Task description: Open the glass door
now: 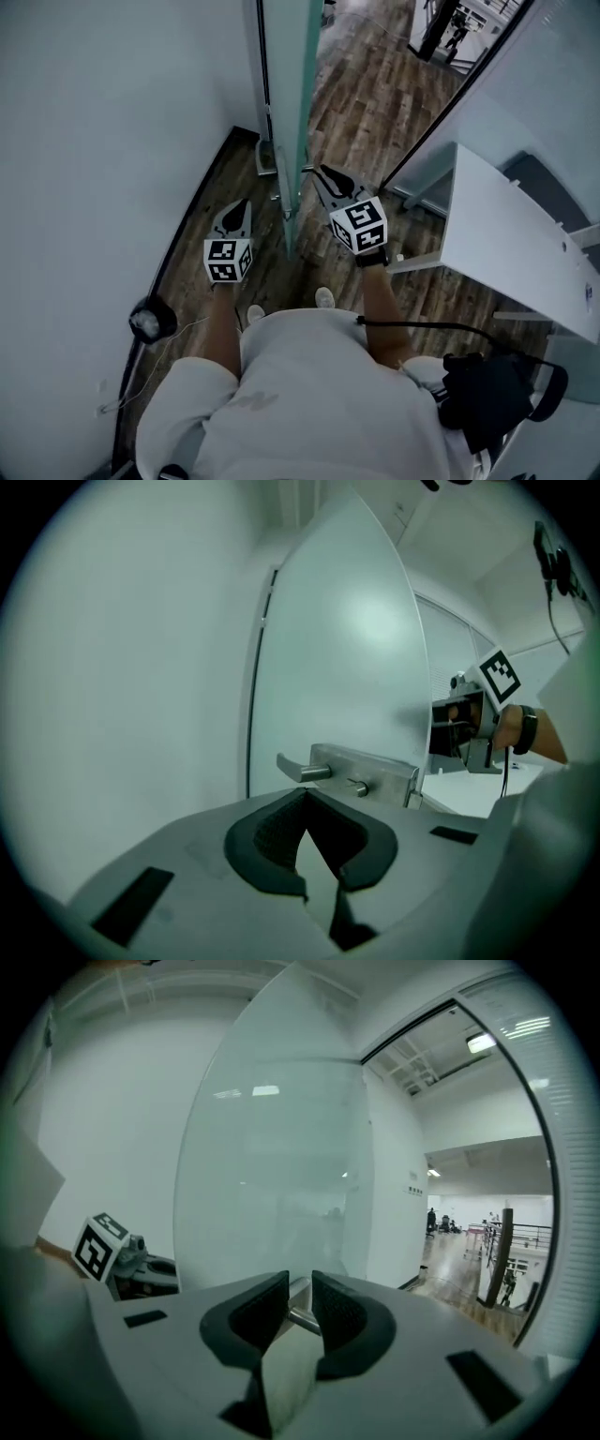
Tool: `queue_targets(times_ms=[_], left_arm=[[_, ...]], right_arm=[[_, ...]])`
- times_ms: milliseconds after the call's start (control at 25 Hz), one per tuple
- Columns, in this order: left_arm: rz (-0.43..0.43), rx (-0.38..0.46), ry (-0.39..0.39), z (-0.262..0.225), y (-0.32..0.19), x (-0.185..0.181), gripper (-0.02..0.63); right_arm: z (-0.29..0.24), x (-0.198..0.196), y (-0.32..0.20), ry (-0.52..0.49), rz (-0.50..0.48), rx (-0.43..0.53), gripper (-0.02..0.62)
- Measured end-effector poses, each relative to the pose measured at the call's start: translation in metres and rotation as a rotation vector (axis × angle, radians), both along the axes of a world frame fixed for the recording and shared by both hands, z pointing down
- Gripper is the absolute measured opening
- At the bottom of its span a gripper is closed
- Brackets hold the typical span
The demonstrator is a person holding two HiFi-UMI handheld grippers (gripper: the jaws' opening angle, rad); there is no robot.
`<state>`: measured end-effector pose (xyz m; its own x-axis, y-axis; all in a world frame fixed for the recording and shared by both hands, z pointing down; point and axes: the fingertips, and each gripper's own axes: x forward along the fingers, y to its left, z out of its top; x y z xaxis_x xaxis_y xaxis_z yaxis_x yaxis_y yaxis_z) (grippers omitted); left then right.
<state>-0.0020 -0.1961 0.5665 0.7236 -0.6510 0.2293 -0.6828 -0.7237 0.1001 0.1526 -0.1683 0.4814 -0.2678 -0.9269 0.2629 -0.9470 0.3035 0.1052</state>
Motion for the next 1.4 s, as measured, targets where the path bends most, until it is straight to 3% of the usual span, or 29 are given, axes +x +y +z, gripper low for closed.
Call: queue_targets(times_ms=[200, 360, 640, 1080, 1400], left_arm=[[-0.121, 0.011, 0.028, -0.003, 0.005, -0.032, 0.002], [-0.183, 0.008, 0.031, -0.001, 0.007, -0.049, 0.002], [-0.273, 0.008, 0.043, -0.005, 0.008, -0.085, 0.002], [-0.406, -0.016, 0.047, 0.004, -0.001, -0.148, 0.002], [-0.447, -0.013, 0.071, 0.005, -0.007, -0.175, 0.002]], right_arm=[[0.035, -0.039, -0.022, 0.144, -0.126, -0.073, 0.086], [0.052, -0.059, -0.039, 0.203, -0.203, -0.111, 0.094], [0.087, -0.084, -0.062, 0.364, -0.255, -0.195, 0.094], [0.094, -0.14, -0.092, 0.396, -0.333, -0.307, 0.094], [0.096, -0.19, -0.112, 0.429, -0.318, -0.258, 0.094]])
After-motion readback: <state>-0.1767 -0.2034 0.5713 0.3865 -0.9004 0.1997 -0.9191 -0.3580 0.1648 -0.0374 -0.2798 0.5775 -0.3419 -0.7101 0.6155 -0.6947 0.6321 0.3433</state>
